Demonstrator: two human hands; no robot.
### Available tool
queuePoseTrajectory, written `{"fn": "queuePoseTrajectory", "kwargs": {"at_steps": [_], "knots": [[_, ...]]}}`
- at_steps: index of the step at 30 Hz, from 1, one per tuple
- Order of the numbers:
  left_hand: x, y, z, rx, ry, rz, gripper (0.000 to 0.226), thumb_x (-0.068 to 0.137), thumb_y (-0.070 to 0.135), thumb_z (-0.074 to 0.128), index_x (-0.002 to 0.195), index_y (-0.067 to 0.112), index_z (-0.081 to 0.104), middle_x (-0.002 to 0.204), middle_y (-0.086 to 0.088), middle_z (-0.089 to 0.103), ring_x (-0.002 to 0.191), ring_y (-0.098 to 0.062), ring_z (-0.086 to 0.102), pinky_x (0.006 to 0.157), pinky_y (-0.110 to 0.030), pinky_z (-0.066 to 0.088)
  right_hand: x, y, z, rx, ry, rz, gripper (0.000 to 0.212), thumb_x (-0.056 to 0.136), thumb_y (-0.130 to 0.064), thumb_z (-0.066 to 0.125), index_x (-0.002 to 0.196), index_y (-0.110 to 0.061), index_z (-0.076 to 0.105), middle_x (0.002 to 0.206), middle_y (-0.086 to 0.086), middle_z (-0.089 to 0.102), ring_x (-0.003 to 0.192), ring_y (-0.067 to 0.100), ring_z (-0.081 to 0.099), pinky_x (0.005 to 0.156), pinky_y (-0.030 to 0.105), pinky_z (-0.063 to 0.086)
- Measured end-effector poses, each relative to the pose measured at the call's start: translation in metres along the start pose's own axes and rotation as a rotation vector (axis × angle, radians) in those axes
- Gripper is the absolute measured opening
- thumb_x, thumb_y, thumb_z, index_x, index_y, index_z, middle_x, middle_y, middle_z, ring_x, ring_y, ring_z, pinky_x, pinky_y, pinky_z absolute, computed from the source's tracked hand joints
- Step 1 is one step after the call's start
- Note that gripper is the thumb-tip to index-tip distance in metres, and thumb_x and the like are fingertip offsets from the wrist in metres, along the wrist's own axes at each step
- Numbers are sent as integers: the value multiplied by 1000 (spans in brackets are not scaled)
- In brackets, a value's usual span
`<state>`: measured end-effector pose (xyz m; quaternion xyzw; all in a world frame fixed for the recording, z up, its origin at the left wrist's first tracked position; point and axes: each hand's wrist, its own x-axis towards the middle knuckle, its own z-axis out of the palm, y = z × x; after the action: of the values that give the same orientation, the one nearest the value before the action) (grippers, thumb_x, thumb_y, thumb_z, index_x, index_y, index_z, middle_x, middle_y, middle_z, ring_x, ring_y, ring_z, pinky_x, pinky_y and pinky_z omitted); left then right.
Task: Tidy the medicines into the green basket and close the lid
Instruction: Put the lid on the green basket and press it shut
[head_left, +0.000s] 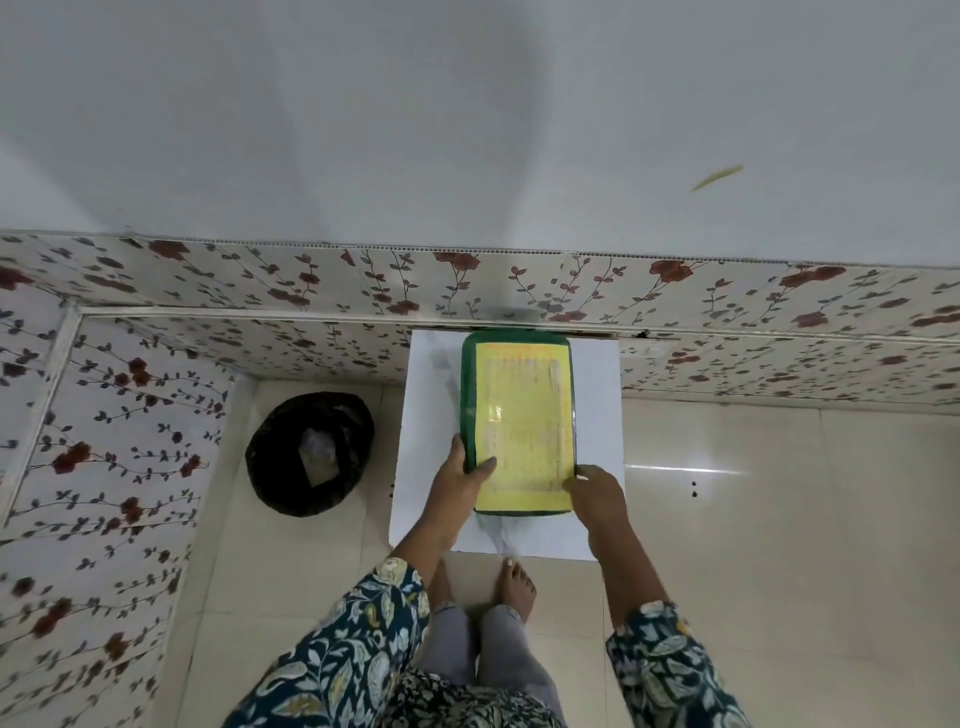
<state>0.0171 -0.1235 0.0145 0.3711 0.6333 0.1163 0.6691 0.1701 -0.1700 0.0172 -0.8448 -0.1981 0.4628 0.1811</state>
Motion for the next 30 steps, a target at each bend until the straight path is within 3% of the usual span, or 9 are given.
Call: {"fn": "queuePoseTrajectory", "kwargs": {"at_steps": [3, 5, 10, 14, 17, 21, 25, 27, 30], "knots": [[-3, 5, -1, 67, 51, -4, 63, 94, 11, 52, 148, 13, 20, 134, 9, 40, 131, -23, 42, 107, -34, 37, -2, 2, 4, -13, -103, -98, 33, 87, 0, 45, 120, -1, 53, 99, 11, 57, 86, 25, 51, 75, 33, 44], [3, 4, -5, 158, 69, 27, 55, 92, 7, 54, 142, 13, 33, 141, -5, 50, 124, -27, 51, 104, -38, 45, -2, 3, 7, -27, -67, -134, 33, 89, -3, 47, 121, -5, 54, 97, 10, 58, 84, 23, 52, 72, 32, 43], [9, 5, -8, 336, 111, 67, 48, 89, 9, 57, 135, 14, 42, 132, -11, 59, 116, -32, 58, 97, -48, 50, 4, 8, 5, -26, -25, -60, 39, 89, -12, 56, 128, -7, 53, 116, 16, 63, 101, 29, 58, 89, 36, 48], [12, 3, -10, 364, 103, 80, 51, 89, 10, 58, 138, 16, 41, 131, -12, 60, 115, -34, 58, 97, -49, 50, 12, 8, 1, -13, -64, -39, 41, 83, -16, 66, 123, -5, 57, 109, 17, 67, 90, 26, 59, 87, 35, 50], [14, 2, -10, 351, 122, 79, 53, 88, 8, 59, 137, 17, 42, 130, -12, 60, 114, -34, 58, 94, -50, 52, 15, 6, -4, 18, -96, -5, 45, 78, -14, 72, 119, 0, 58, 114, 19, 66, 95, 32, 65, 91, 39, 53], [18, -1, -13, 326, 91, 31, 54, 87, 8, 61, 136, 20, 44, 127, -11, 62, 113, -36, 58, 93, -54, 52, 16, 10, -6, 70, -112, 0, 42, 75, -12, 75, 111, 4, 62, 99, 20, 68, 80, 28, 63, 91, 44, 54], [25, -6, -21, 259, 42, -8, 59, 84, 9, 66, 137, 23, 44, 127, -14, 63, 115, -38, 58, 91, -58, 52, 17, 12, -9, 150, -135, 19, 39, 74, -10, 76, 106, 6, 61, 88, 14, 63, 78, 27, 61, 91, 44, 55], [27, -6, -21, 263, 40, -3, 60, 84, 9, 66, 138, 21, 43, 126, -15, 63, 114, -38, 58, 91, -58, 52, 18, 13, -9, 193, -148, 34, 38, 73, -7, 76, 105, 8, 60, 89, 15, 62, 80, 27, 61, 86, 39, 56], [22, -3, -19, 240, 46, 15, 65, 84, 7, 66, 142, 19, 38, 128, -16, 62, 116, -38, 58, 93, -56, 51, 17, 17, -10, 252, -167, 29, 38, 74, -7, 75, 105, 9, 60, 94, 17, 62, 82, 27, 61, 65, 19, 59]]}}
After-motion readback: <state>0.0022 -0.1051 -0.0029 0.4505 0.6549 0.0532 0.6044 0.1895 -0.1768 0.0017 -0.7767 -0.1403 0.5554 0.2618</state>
